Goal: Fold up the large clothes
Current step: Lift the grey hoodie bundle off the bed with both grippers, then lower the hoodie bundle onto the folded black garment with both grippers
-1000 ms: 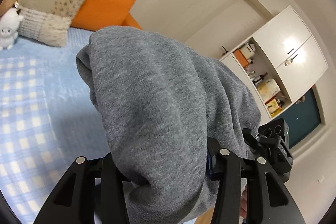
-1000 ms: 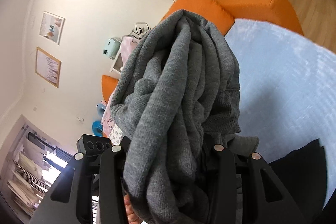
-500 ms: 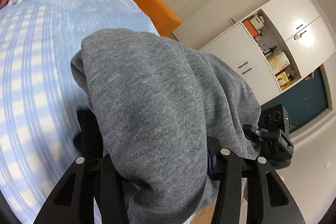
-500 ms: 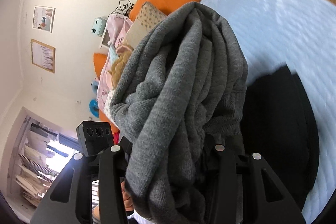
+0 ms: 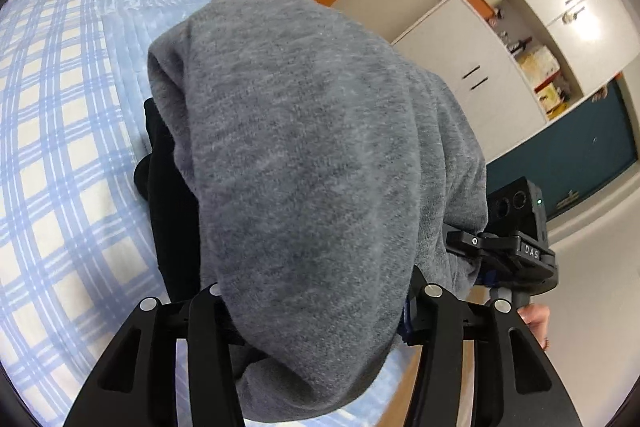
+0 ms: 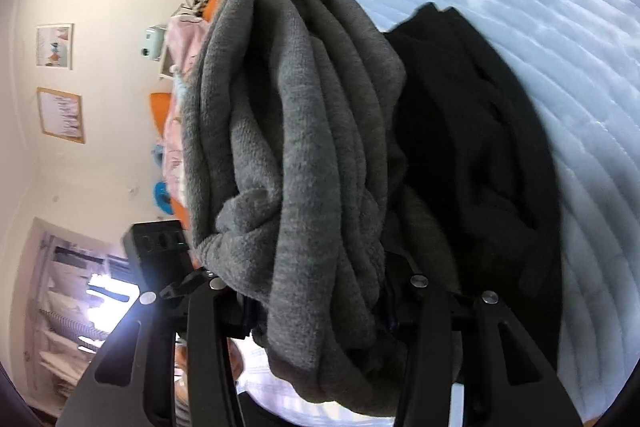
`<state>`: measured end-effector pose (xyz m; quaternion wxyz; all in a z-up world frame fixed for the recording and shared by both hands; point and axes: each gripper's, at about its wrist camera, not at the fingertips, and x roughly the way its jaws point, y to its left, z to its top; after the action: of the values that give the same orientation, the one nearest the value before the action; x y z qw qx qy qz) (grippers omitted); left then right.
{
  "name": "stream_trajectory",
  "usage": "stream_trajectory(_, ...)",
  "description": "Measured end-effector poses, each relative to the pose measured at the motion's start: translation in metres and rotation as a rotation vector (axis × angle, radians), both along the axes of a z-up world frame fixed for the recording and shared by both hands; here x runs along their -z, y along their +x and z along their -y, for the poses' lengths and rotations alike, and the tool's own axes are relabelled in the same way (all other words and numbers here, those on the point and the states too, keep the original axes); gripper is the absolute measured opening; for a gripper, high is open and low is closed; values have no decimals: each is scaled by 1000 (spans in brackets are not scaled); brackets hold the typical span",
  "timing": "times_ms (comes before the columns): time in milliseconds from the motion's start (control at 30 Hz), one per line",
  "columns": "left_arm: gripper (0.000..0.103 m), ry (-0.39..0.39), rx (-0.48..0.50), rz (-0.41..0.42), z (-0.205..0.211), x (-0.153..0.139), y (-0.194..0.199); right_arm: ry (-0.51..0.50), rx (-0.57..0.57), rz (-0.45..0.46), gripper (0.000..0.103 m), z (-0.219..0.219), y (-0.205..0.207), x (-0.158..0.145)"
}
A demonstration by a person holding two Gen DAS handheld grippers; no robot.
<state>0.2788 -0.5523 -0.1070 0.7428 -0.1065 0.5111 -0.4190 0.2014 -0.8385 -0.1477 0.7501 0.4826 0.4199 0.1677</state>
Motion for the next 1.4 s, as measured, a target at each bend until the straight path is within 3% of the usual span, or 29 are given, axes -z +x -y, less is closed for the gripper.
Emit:
stream_trajectory(200, 64, 5, -8, 22, 2, 18, 2, -58, 32, -18, 49, -2, 1, 12)
stream_trajectory(300, 70, 45, 8, 57, 9, 8, -2, -120, 27, -26, 62, -7, 2, -3)
stream_trajectory(367, 78, 71, 14, 66, 8, 0, -5, -165, 21, -36, 81, -6, -1, -16)
stream_trajectory(433, 89, 88, 0, 79, -1, -10, -8, -236, 39, -41, 91, -2, -8, -33)
stream_trajectory(600, 90, 84, -50, 109, -38, -50, -9, -329, 98, 3, 92, 20, -36, -82)
stream_trajectory(700, 91, 55, -77, 164, -42, -89, -9, -401, 138, 71, 92, 23, -51, -119)
stream_trajectory(733, 91, 37, -69, 188, -38, -104, -9, -427, 154, 109, 92, 22, -52, -133)
stream_trajectory(800, 92, 14, -61, 231, -26, -127, -9, -474, 162, 181, 78, 14, -52, -156)
stream_trajectory(867, 92, -2, -48, 222, -3, -140, -3, -479, 165, 188, 45, 2, -32, -172)
stream_trajectory(933, 92, 28, -62, 210, 20, -143, 6, -475, 171, 161, 34, -9, -9, -176)
stream_trajectory(1033, 86, 105, -86, 214, 46, -129, 17, -536, 177, 119, 28, -23, 26, -165)
stream_trajectory(1100, 84, 127, -85, 168, 55, -108, 22, -558, 169, 87, 28, -34, 41, -147)
stream_trajectory(1200, 83, 201, -99, 242, 61, -91, 28, -614, 189, 45, 28, -38, 58, -127)
stream_trajectory(1400, 81, 219, -112, 221, 57, -50, 54, -700, 179, -33, 23, -33, 80, -72)
